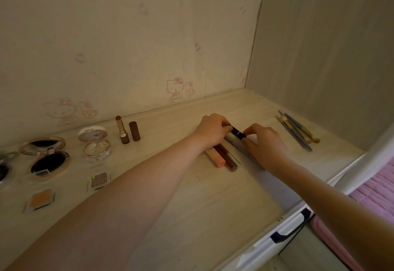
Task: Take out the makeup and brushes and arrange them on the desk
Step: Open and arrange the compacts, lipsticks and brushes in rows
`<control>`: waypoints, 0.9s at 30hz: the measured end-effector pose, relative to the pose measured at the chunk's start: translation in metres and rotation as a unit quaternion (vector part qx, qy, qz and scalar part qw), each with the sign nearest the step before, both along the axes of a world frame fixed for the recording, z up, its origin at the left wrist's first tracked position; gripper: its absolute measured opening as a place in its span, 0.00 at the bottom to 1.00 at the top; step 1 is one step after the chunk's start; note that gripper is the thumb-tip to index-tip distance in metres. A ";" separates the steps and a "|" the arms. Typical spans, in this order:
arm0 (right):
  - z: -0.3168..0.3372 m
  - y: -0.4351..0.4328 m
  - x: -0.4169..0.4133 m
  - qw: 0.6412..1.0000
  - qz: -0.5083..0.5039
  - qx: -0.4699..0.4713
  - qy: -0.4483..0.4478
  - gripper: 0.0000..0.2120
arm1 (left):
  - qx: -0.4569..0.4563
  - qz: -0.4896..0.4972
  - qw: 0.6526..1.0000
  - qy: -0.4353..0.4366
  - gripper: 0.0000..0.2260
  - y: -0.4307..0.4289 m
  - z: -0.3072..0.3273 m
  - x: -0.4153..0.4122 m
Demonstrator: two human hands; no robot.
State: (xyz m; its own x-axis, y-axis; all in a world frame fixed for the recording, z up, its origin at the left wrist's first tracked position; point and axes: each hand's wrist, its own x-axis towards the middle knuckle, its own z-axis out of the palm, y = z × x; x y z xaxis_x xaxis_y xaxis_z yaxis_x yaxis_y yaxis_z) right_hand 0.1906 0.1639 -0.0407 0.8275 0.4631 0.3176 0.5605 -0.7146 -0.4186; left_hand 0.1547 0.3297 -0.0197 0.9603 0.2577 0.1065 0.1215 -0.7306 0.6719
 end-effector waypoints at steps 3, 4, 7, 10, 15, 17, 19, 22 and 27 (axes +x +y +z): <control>0.005 0.003 -0.005 0.999 0.014 0.049 0.017 0.10 | -0.063 0.022 0.997 -0.036 0.09 0.000 0.009 -0.011; 0.007 0.005 -0.007 0.997 0.020 0.066 0.019 0.09 | -0.088 0.030 0.995 -0.044 0.08 -0.001 0.012 -0.015; 0.015 0.009 -0.018 0.992 0.034 0.122 0.028 0.05 | -0.177 0.055 0.981 -0.062 0.08 0.000 0.023 -0.033; 0.023 0.015 -0.036 0.984 0.057 0.166 0.041 0.05 | -0.266 0.065 0.959 -0.069 0.09 0.005 0.031 -0.058; 0.035 0.023 -0.075 0.974 0.102 0.196 0.054 0.04 | -0.373 0.075 0.921 -0.085 0.08 0.017 0.037 -0.100; 0.038 0.029 -0.091 0.973 0.117 0.192 0.049 0.03 | -0.387 0.083 0.914 -0.092 0.08 0.023 0.038 -0.117; 0.040 0.036 -0.105 0.975 0.136 0.172 0.024 0.04 | -0.393 0.086 0.911 -0.091 0.08 0.030 0.035 -0.138; 0.036 0.051 -0.126 0.976 0.166 0.139 -0.021 0.10 | -0.438 0.089 0.889 -0.095 0.09 0.043 0.029 -0.171; 0.028 0.080 -0.155 0.971 0.207 0.118 -0.034 0.16 | -0.500 0.110 0.853 -0.104 0.07 0.063 0.022 -0.219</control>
